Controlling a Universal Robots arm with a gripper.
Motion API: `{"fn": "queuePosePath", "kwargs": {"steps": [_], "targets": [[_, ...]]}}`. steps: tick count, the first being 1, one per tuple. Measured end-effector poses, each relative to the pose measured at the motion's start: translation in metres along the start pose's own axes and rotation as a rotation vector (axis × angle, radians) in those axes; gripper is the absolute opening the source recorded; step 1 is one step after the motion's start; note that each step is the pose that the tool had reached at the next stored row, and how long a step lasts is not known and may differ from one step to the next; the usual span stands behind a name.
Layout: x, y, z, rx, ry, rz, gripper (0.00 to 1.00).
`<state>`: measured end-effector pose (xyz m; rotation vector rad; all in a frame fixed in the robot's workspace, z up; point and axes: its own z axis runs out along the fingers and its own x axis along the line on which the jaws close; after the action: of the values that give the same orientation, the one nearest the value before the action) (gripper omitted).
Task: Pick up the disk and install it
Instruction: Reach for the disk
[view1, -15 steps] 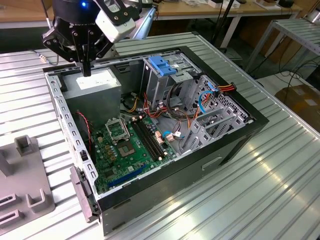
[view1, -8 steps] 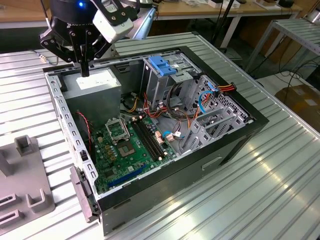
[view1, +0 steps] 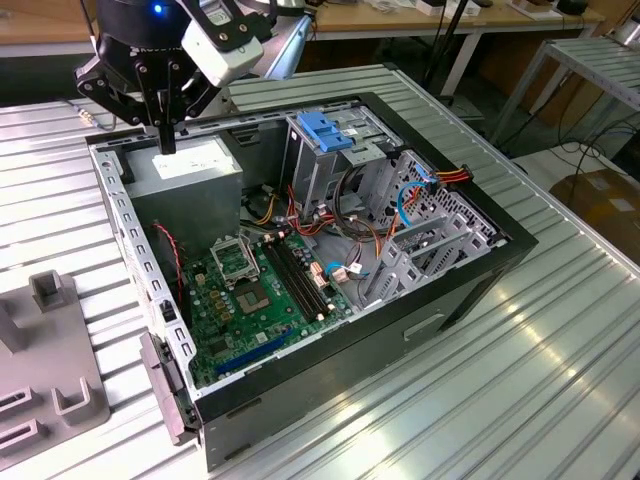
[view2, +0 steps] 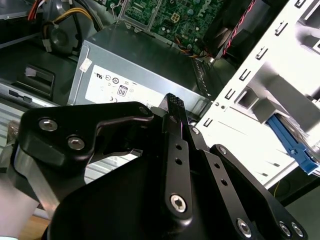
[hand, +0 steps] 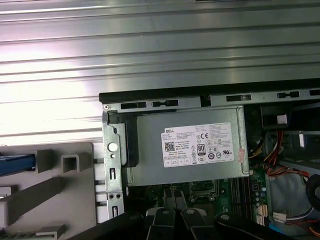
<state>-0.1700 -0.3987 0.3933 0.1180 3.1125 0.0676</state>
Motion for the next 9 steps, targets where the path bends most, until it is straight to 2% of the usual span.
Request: {"fn": "queuePosePath", "kwargs": {"steps": [9], "targets": [[0.0042,-0.0003,-0.0001,-0.0001,-0.0001,0.000,0.10]]}}
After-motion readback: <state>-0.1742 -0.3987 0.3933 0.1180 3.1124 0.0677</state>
